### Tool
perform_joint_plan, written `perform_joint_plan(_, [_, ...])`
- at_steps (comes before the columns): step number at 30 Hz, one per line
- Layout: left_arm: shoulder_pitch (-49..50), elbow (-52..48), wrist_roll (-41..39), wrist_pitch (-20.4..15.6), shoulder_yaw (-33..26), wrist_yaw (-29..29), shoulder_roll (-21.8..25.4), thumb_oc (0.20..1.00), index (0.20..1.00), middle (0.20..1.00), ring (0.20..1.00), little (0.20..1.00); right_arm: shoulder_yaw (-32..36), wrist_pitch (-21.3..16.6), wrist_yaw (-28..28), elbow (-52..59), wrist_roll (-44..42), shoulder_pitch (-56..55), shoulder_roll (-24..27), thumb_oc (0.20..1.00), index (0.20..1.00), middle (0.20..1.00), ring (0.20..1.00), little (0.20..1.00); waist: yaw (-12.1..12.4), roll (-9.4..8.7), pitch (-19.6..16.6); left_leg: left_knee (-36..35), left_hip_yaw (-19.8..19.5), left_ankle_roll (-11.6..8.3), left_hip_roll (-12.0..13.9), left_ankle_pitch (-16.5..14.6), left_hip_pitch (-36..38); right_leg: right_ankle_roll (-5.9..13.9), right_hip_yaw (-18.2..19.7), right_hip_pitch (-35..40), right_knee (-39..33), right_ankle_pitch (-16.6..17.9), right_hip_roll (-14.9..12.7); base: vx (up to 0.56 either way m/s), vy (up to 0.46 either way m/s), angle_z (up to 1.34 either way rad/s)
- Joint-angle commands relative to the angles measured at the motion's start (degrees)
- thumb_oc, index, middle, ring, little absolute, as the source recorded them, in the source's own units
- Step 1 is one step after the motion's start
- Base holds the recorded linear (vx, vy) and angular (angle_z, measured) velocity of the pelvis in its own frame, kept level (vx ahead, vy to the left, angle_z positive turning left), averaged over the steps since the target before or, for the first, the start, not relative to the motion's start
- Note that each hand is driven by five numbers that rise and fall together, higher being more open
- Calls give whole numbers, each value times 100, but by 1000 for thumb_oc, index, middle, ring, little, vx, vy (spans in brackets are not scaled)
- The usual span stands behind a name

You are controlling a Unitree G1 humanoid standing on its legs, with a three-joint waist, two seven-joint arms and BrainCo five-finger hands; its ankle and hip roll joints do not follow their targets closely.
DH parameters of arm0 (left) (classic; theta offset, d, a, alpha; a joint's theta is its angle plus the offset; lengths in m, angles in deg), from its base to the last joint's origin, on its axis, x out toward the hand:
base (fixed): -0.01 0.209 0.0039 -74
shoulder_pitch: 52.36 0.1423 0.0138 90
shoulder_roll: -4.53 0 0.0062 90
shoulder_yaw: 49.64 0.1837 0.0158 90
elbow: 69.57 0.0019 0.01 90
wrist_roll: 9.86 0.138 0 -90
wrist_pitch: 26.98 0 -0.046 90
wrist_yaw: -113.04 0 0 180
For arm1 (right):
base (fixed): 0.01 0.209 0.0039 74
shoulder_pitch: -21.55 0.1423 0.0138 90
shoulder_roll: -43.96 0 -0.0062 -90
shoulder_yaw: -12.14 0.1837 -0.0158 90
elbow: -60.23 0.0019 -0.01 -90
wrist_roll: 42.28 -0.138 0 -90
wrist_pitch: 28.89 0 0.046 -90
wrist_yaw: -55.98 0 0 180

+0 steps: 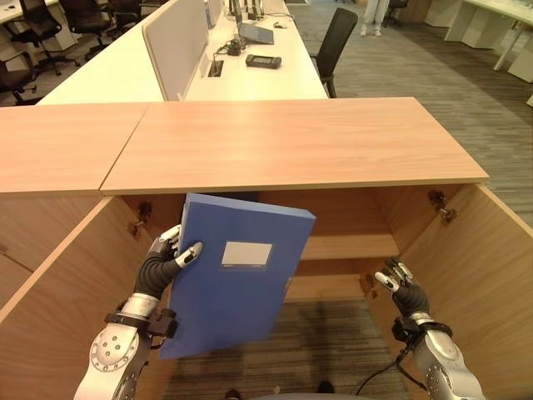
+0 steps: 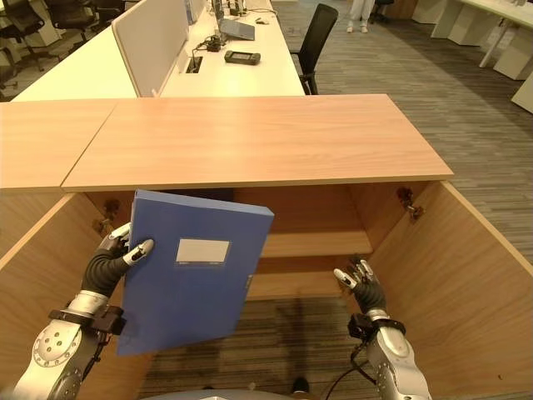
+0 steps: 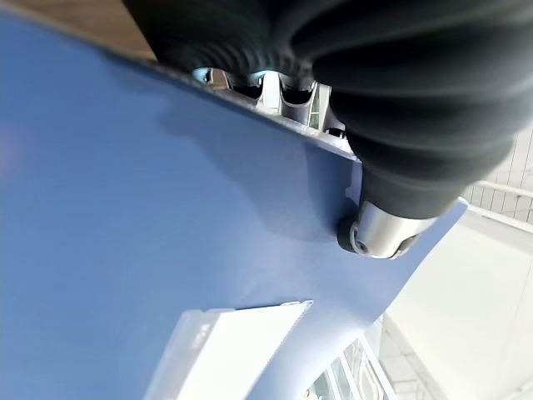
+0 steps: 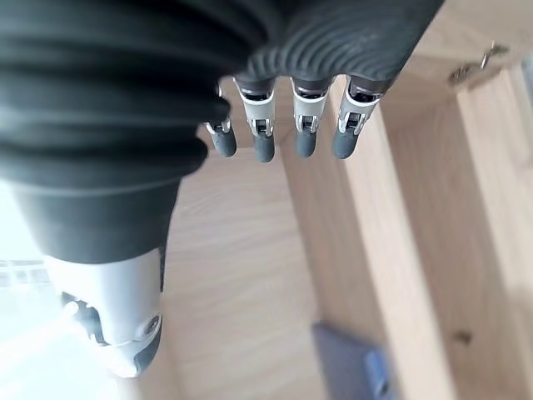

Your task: Put the empty folder in the office cabinet

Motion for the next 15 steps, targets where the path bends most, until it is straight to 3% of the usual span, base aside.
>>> perform_joint_plan(1, [-624,-290,168,-461,-275,-36,65,200,200,200,200,200,-250,-147,-515,206,-526,499,86,1000,1000,1000,1000,1000,35,-304,37,18,-253,33,-139,-824,330,198,73,82,46,-606,80,0,0,0])
perform_joint_plan(9, [-1252,-212,308,-493,237,-42,15,200,200,200,200,200,-1436,170,-985,82,-442,1108,108,1000,1000,1000,1000,1000,151,-319,-1,18,-253,-6,-106,-789,327,185,41,98,46,-627,79,0,0,0])
perform_joint_plan(15, [-1578,-93,618,-547,359,-149,42,200,200,200,200,200,-1771,250,-1224,150,-474,1316,153,1000,1000,1000,1000,1000,186,-324,-24,18,-267,-28,-103,-761,318,185,-6,110,46,-634,77,0,0,0])
